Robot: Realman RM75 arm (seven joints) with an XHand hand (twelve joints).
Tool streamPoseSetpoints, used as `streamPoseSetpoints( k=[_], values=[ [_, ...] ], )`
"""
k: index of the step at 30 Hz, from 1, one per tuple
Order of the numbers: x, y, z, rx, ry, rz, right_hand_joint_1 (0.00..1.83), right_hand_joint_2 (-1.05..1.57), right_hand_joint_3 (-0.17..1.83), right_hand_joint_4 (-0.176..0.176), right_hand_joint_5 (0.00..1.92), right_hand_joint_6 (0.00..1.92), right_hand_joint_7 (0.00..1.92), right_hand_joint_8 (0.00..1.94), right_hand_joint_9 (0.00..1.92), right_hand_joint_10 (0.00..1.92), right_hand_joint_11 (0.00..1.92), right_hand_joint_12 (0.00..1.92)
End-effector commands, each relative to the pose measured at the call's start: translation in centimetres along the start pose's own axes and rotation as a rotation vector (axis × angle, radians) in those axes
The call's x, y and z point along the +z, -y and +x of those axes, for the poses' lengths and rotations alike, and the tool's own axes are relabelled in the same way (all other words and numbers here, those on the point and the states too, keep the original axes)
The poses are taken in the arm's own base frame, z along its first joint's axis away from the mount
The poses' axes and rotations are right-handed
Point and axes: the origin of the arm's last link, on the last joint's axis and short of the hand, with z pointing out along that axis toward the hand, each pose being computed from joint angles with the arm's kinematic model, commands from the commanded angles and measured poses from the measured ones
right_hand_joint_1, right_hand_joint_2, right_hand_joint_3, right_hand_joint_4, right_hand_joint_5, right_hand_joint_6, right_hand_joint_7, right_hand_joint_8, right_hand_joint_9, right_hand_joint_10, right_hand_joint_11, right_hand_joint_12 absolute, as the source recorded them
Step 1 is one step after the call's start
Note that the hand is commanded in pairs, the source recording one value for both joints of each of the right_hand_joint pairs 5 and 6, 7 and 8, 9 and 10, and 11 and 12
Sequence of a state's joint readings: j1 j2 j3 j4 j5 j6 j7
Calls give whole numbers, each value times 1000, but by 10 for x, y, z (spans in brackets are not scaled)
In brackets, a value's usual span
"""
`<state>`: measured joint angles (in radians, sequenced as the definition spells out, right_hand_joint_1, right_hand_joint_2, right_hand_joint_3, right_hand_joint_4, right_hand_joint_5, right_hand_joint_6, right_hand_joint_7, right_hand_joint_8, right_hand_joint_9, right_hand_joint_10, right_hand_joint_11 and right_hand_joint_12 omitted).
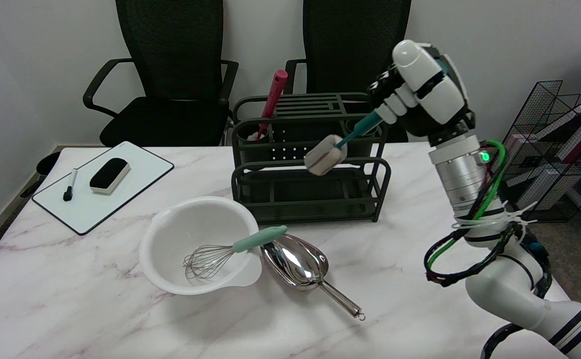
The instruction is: Place the blue sponge bottle brush into the mixing bowl.
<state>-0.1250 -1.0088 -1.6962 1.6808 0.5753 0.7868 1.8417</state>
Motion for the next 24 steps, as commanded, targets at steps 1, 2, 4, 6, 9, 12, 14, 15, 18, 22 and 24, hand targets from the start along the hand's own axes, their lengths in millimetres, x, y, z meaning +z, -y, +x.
streamPoseSetpoints(
  k=[1,2,4,6,9,12,14,15,18,22,24],
  values=[
    [-8,-55,-49,192,25,-256,1111,1571,290,0,1920,1920,1920,1920,1920,1920,1900,1900],
    [-10,-64,-54,213,14,-286,1110,1571,288,0,1920,1920,1920,1920,1920,1920,1899,1899],
    [-13,-75,-61,244,-3,-335,1110,1571,287,0,1920,1920,1920,1920,1920,1920,1897,1897],
    [-15,-85,-69,269,-16,-375,1110,1571,287,0,1920,1920,1920,1920,1920,1920,1896,1896],
    [-13,-96,-78,279,-7,-415,1111,1571,292,0,1920,1920,1920,1920,1920,1920,1892,1892],
    [-4,-103,-86,285,26,-423,1110,1571,295,0,1920,1920,1920,1920,1920,1920,1890,1890],
    [3,-105,-90,290,47,-419,1110,1571,297,0,1920,1920,1920,1920,1920,1920,1891,1891],
    [8,-106,-93,288,61,-418,1110,1571,298,0,1920,1920,1920,1920,1920,1920,1891,1891],
    [21,-107,-101,289,98,-410,1110,1571,300,0,1920,1920,1920,1920,1920,1920,1893,1893],
    [35,-105,-105,283,126,-390,1110,1571,301,0,1920,1920,1920,1920,1920,1920,1896,1896],
    [38,-104,-105,278,132,-388,1109,1571,303,0,1920,1920,1920,1920,1920,1920,1897,1897]
  ],
)
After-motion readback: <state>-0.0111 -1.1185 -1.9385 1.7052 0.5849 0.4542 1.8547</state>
